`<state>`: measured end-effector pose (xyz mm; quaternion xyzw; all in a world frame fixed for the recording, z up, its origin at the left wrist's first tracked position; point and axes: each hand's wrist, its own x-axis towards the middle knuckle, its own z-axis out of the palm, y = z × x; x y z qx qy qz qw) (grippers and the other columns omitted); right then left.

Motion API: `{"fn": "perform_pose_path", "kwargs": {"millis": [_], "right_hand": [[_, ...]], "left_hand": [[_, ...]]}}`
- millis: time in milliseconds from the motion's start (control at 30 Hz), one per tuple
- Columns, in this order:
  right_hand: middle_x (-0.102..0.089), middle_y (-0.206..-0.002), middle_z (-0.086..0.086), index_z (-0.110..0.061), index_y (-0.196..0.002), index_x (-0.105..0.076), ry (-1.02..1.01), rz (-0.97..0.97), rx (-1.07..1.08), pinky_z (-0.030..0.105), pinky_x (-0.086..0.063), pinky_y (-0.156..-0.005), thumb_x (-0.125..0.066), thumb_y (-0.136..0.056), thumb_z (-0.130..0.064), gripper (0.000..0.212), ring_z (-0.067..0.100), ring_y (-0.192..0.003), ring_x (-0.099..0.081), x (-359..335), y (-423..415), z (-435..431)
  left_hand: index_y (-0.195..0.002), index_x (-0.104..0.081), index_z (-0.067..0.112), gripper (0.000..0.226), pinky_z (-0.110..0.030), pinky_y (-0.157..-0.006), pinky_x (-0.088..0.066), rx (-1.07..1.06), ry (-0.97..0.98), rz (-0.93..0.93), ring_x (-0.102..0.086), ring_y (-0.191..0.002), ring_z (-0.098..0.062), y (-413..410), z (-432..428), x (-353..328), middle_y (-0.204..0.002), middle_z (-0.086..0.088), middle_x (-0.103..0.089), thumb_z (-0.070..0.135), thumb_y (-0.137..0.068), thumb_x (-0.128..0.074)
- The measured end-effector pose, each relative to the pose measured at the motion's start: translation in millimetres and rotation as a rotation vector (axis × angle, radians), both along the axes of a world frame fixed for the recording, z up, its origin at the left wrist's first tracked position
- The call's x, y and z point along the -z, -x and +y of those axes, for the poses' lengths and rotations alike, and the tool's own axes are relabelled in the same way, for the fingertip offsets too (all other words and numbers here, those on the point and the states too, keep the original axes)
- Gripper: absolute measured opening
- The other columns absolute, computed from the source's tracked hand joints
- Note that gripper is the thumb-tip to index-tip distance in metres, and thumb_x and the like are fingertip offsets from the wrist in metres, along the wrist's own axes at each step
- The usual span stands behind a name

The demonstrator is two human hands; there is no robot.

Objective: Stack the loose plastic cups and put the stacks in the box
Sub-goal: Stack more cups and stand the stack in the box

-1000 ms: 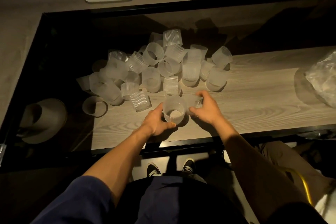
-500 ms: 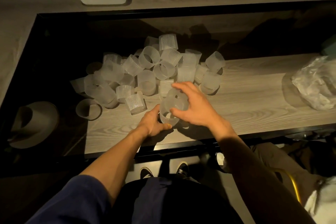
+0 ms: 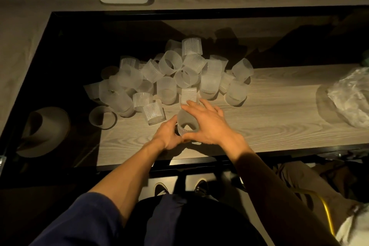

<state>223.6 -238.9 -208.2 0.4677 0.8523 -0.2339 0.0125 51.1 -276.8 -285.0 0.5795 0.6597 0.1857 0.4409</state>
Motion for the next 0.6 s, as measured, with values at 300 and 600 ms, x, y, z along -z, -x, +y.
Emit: {"fn": "perform_pose_path", "kwargs": {"millis": [300, 600], "right_hand": [[-0.047, -0.140, 0.002, -0.023, -0.148, -0.049, 0.075, 0.558, 0.590, 0.037, -0.043, -0.112, -0.072, -0.092, -0.022, 0.060, 0.018, -0.128, -0.049, 25, 12, 34], [-0.039, -0.159, 0.002, -0.024, -0.154, -0.039, -0.045, 0.202, 0.328, 0.047, -0.035, -0.119, -0.085, -0.076, -0.014, 0.090, 0.026, -0.146, -0.036, 57, 20, 64]], "left_hand": [[-0.143, -0.044, 0.024, 0.086, -0.042, -0.107, -0.045, -0.109, 0.060, 0.032, -0.057, -0.119, -0.022, 12, -3, -4, -0.131, 0.000, -0.062, 0.026, -0.071, -0.090], [-0.144, -0.042, 0.023, 0.085, -0.047, -0.111, -0.043, -0.176, 0.070, 0.045, -0.053, -0.129, -0.026, 29, -10, -6, -0.138, -0.003, -0.057, 0.026, -0.073, -0.089]]}}
